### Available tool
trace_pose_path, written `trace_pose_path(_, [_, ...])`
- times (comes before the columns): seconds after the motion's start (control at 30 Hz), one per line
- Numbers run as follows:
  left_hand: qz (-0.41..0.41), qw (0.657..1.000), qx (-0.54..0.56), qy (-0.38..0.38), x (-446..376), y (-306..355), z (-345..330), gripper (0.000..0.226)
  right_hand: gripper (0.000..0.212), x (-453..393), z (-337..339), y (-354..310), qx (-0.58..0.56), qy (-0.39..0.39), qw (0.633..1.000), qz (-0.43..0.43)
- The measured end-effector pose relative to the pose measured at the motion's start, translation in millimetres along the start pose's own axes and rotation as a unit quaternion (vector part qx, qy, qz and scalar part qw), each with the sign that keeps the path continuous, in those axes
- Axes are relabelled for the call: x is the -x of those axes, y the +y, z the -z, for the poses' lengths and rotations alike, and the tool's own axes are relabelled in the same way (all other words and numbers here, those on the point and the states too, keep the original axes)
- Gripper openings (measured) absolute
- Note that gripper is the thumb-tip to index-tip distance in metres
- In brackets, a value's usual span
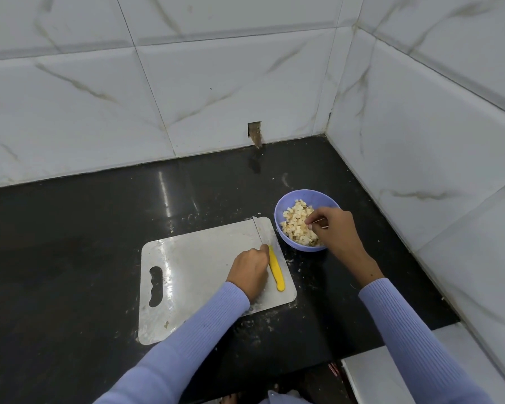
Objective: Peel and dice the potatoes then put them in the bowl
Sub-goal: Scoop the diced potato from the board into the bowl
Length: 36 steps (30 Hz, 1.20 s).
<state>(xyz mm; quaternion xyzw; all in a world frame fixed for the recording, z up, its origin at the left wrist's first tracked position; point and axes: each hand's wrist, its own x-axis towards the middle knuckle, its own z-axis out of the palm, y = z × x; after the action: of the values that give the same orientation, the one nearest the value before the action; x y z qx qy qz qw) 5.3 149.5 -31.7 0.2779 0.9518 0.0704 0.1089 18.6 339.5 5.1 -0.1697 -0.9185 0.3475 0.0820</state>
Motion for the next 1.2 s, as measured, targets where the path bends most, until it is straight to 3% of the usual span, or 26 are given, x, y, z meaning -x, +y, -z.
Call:
trace_pose_path(0.17, [0.038, 0.999, 0.011, 0.003, -6, -5, 1, 0.023, 0.012, 1, 0, -2, 0.001, -0.004, 1.0, 0.001])
trace_pose_path(0.4, [-0.009, 0.999, -0.05, -0.004, -7, 2, -4, 0.033, 0.014, 4, 1, -3, 0.0, 0.0, 1.0, 0.002])
trace_pose_path(0.67, [0.048, 0.995, 0.09, -0.006, -5, -7, -2, 0.03, 0.016, 7, -1, -2, 0.005, 0.005, 1.0, 0.007])
trace_pose_path(0.87, [0.134, 0.954, 0.265, -0.033, -10, -8, 7, 0.043, 0.015, 9, 0, 0, -0.004, 0.008, 1.0, 0.011])
trace_pose_path(0.97, [0.129, 0.935, 0.328, 0.036, -8, -13, 13, 0.042, 0.013, 9, 4, 2, -0.012, 0.011, 1.0, 0.013])
trace_pose_path(1.07, [0.093, 0.885, 0.437, 0.13, -12, -8, 41, 0.043, 0.011, 9, 9, 5, -0.02, 0.022, 0.999, 0.013])
trace_pose_path(1.2, [0.019, 0.849, 0.499, 0.172, -35, 21, 79, 0.041, 0.011, 8, 14, 4, -0.041, 0.055, 0.998, 0.014])
